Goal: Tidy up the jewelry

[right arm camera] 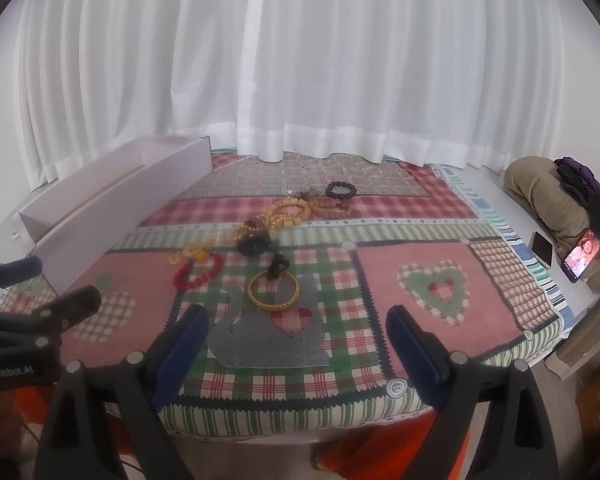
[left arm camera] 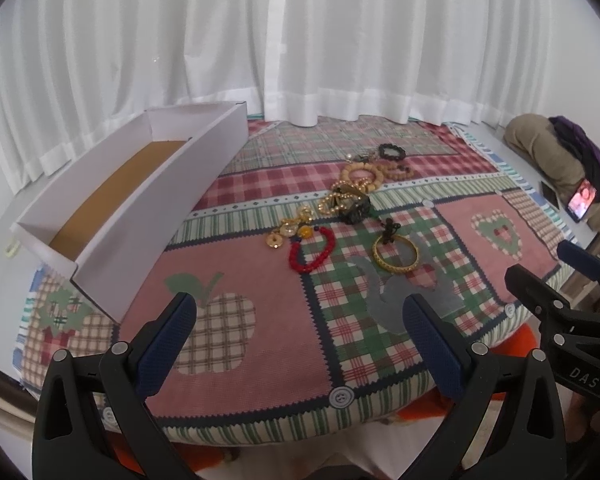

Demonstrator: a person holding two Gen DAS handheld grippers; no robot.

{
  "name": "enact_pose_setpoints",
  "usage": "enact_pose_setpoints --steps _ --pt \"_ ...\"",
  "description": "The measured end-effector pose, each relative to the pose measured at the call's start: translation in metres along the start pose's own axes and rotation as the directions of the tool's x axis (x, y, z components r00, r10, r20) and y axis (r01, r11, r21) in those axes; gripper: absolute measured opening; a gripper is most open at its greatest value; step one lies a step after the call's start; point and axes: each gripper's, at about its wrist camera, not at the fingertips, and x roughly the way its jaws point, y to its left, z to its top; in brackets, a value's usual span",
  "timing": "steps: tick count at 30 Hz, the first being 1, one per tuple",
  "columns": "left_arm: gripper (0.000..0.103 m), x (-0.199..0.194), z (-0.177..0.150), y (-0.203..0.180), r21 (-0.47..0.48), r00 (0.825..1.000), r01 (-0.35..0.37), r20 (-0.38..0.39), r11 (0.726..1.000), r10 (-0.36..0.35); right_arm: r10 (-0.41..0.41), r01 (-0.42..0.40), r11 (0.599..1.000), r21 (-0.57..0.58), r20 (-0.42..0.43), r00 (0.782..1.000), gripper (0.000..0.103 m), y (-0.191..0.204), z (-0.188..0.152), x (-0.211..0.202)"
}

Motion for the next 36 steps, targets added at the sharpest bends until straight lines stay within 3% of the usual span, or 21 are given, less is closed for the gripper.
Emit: enact_pose_setpoints --steps 36 --pt "0.103 0.004 -0.0004 0.001 -0.002 1.0 0.01 -0.024 1.0 -0.01 0.001 -0.001 1.0 -0.002 0.0 1.0 0.093 0.0031 -0.0004 -0.001"
